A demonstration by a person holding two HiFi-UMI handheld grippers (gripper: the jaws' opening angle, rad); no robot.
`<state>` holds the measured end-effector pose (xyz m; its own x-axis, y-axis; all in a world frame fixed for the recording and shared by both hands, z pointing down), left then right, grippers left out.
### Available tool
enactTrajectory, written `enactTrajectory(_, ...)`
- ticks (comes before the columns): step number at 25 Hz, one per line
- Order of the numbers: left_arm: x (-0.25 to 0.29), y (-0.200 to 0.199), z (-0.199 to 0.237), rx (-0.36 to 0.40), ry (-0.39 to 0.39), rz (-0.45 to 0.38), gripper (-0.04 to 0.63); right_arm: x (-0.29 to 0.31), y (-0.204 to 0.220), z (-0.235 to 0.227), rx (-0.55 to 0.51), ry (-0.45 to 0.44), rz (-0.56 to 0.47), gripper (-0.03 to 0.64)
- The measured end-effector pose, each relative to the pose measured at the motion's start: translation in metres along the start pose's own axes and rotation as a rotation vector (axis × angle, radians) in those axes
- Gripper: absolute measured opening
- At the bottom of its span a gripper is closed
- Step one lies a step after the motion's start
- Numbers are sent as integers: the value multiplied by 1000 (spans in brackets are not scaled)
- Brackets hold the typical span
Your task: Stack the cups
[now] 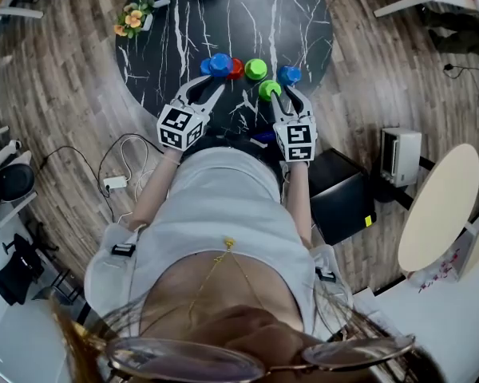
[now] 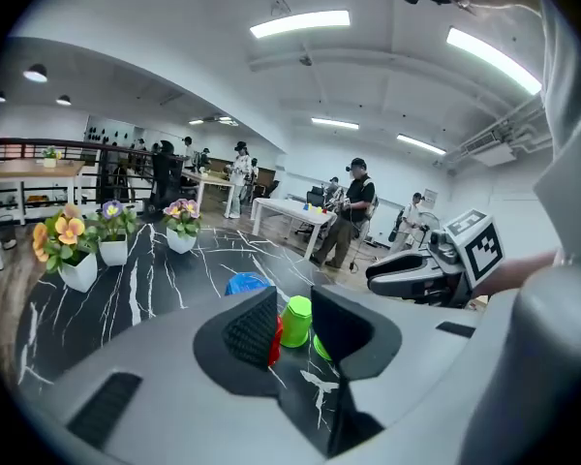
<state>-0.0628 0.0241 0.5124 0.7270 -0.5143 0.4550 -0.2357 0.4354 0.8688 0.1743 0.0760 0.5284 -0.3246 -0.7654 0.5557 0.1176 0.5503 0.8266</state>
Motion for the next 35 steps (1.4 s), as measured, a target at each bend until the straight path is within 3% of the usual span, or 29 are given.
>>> enactTrajectory(2,-3,0,-2,6,16,-12,73,3,2,-1,-4,3,18,135)
enactTrajectory(6,-7,0,-4,11,48,-10,37,9,8,-4,-6,-5,53,149)
enactTrajectory(17,-11,2,-11,59,96,2,34,22,22,-6,-40,-32,167,176)
enactTrajectory(24,-11,1,-6,61,96,17,34,34,31,-4,-44,-127,242,204)
enactTrajectory(31,-11,3,-5,67,99,33,34,44,35,-8,-139,-129,325,224)
enactTrajectory(35,-10,4,-5,69,100,37,34,53,41,-8,-178,-173,364,242)
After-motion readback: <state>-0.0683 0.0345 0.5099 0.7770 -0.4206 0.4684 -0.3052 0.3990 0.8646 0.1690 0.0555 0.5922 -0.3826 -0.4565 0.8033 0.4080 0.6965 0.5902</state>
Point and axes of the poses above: the fingertips, and each gripper's own axes: x forward along the fingers, z to its left, y out of its underside, the point moved 8 cm from there along -x, backward along the fingers, and after that the axes turned 5 degrees about x, right-handed, at the moved point
